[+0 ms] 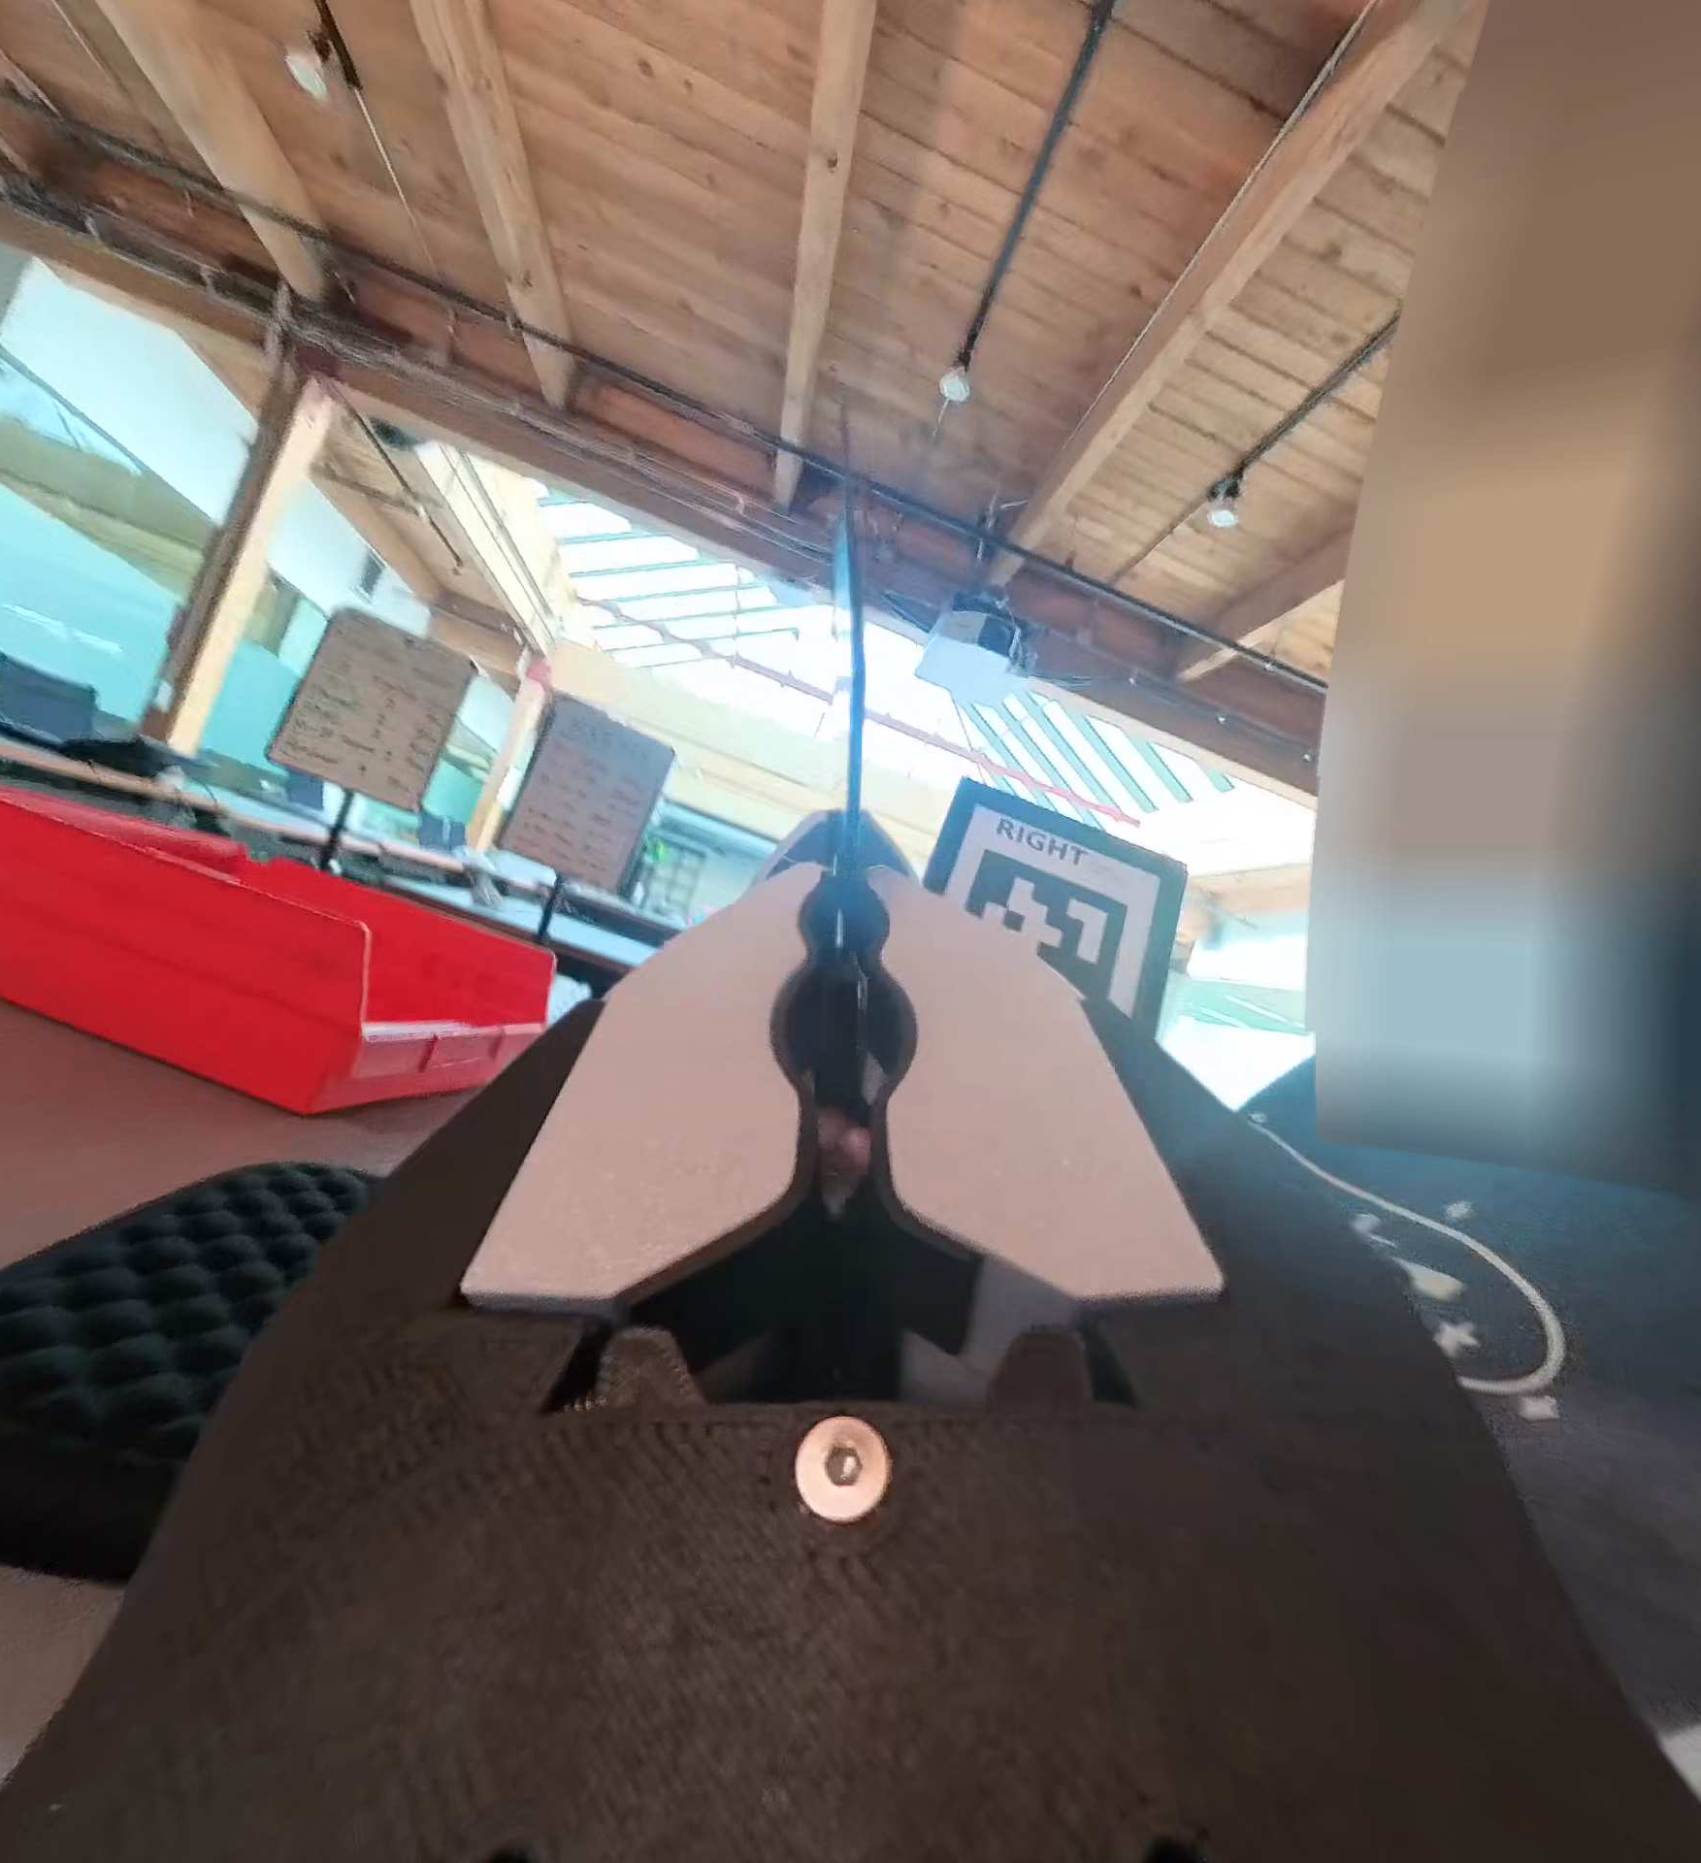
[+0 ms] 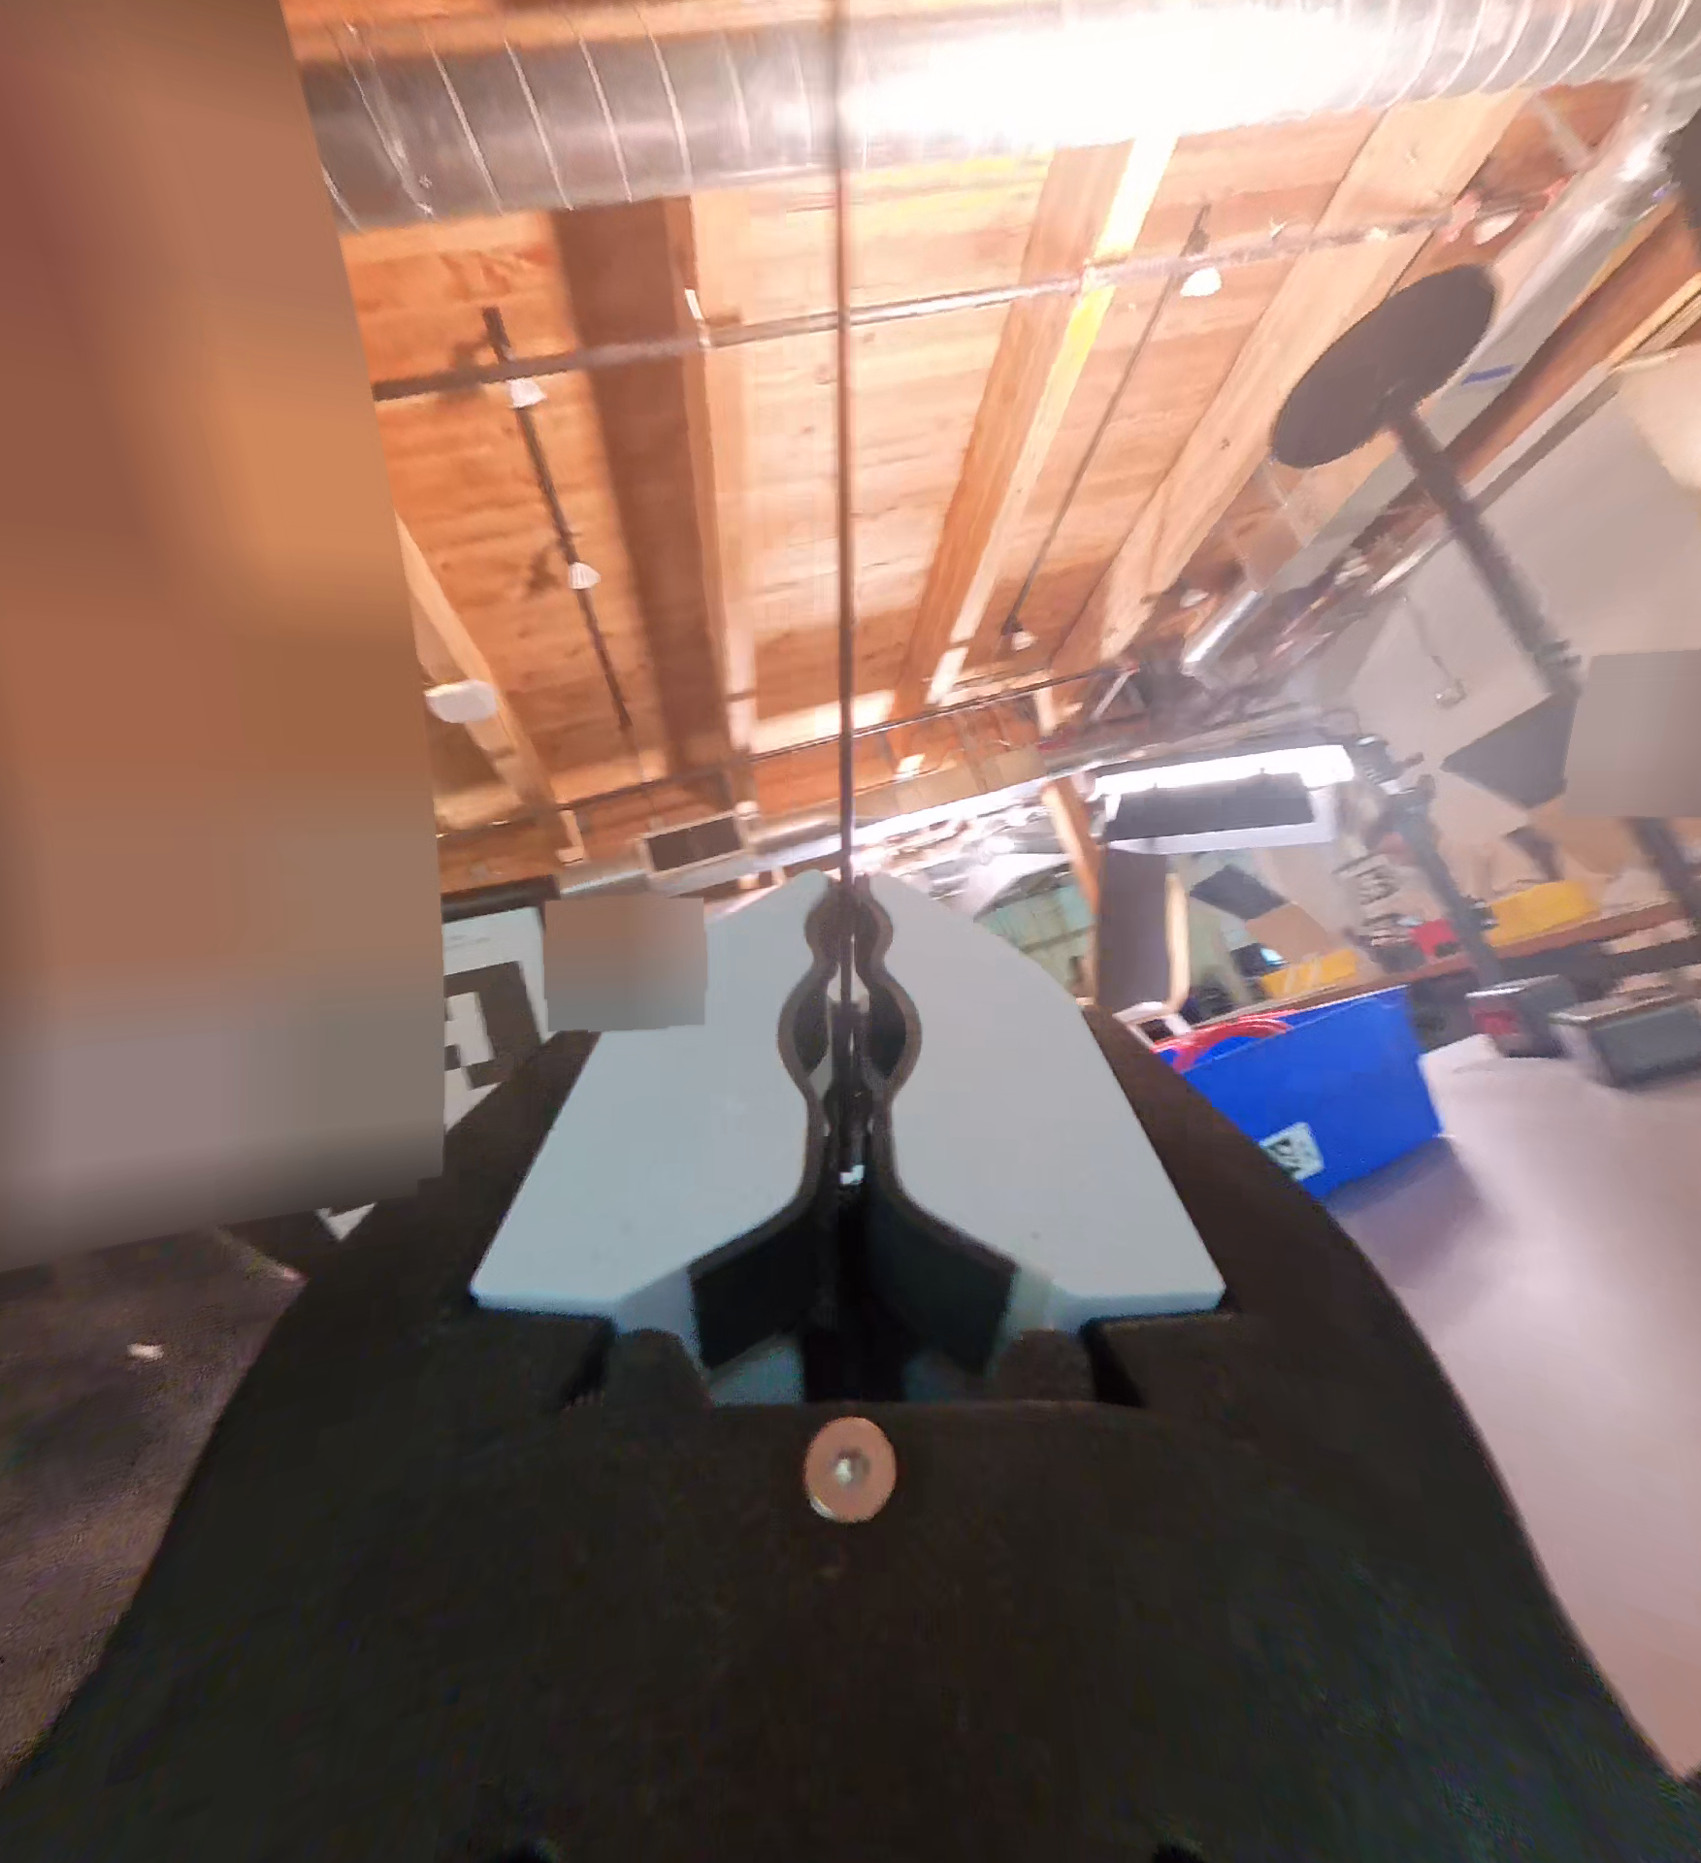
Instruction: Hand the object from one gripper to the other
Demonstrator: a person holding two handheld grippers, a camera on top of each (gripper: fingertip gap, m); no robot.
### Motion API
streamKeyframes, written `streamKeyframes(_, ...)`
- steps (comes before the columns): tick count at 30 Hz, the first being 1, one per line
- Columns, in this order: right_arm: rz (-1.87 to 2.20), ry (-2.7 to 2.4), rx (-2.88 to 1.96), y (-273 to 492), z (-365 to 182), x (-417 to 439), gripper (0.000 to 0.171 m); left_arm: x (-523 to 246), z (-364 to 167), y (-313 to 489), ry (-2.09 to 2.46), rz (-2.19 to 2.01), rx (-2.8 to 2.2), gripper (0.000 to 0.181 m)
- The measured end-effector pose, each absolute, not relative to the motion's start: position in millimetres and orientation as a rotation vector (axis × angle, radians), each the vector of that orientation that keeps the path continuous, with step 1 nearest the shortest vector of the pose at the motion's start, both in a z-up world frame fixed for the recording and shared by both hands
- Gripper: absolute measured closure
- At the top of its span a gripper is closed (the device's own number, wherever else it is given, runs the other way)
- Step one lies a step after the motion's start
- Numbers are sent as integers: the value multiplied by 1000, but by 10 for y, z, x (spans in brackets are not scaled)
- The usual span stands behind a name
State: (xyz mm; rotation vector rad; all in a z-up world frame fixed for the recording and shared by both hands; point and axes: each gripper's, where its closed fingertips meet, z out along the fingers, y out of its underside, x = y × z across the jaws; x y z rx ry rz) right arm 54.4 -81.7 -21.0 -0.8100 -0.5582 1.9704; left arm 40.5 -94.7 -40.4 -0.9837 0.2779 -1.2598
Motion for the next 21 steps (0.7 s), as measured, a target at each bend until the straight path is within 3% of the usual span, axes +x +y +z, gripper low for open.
streamKeyframes(1,1961,-544,-809,-826,-218,552,169,404,-382,-959,246,-1249,-929,176)
streamKeyframes(3,2016,-463,-755,-851,-197,593,169,435,-412,-923,169,-1238,-877,148)
streamKeyframes(4,2044,-421,-741,-859,-194,592,169,481,-445,-913,162,-1253,-874,146)
streamKeyframes(6,2063,-409,-780,-894,-257,515,169,505,-419,-982,189,-1283,-814,175)
streamKeyframes(7,2049,-412,-789,-882,-276,505,169,457,-426,-943,175,-1232,-822,180)
streamKeyframes(11,1989,-429,-799,-770,-311,603,162,373,-434,-888,175,-1285,-843,180)
streamKeyframes(15,1958,-388,-818,-648,-333,623,169,243,-448,-843,129,-1219,-821,180)
streamKeyframes(18,1997,-430,-885,-722,-426,480,169,331,-506,-822,125,-1274,-827,160)
streamKeyframes(21,2011,-433,-919,-735,-470,436,168,382,-591,-793,99,-1296,-858,180)
